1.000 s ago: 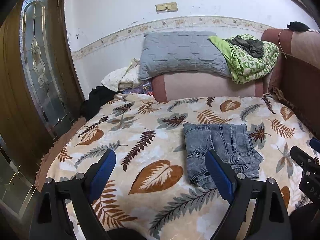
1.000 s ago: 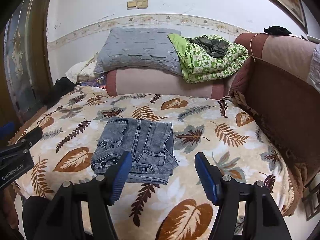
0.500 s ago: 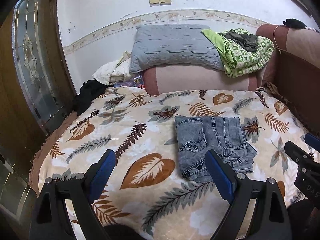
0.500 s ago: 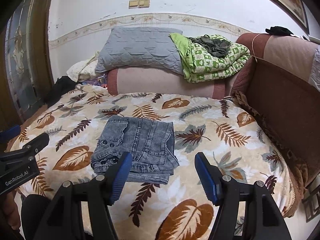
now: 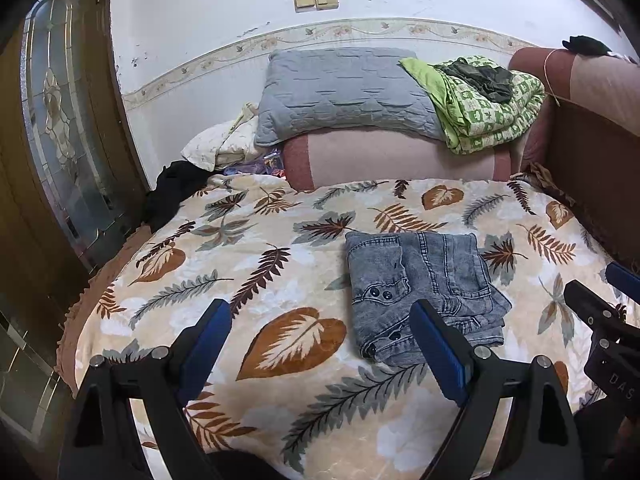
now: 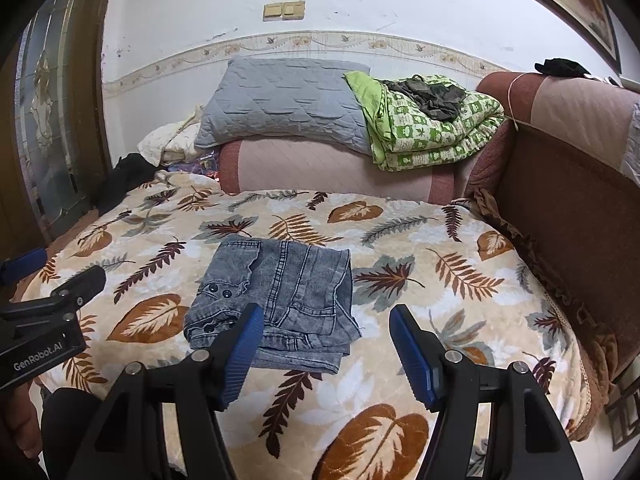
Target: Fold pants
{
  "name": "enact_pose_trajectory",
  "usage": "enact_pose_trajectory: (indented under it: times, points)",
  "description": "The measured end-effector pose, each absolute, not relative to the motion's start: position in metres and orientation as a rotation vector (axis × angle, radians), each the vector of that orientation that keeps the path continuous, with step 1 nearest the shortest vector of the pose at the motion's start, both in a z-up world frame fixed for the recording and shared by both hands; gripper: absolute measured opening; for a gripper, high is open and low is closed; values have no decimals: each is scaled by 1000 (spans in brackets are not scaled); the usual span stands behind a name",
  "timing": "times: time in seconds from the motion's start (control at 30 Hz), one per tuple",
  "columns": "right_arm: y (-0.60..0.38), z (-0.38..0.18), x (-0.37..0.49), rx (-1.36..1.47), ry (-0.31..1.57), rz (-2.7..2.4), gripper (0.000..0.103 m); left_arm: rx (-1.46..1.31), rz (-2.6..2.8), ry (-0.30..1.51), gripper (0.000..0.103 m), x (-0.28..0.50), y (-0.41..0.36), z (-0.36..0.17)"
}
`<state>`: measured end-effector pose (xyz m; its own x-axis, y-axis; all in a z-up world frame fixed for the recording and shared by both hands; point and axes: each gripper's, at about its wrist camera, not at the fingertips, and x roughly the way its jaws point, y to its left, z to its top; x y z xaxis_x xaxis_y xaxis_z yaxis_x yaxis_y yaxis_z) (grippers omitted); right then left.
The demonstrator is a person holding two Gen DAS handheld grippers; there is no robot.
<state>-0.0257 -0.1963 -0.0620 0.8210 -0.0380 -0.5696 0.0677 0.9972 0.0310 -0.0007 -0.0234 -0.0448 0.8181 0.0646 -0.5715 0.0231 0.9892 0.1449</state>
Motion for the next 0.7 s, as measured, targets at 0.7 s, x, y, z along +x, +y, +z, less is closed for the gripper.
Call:
enact_pose_trajectory:
  times: [0.7]
  points:
    - [-187,-61,-21,32,598,-31,69,148,6,617,91,4,-19,-47]
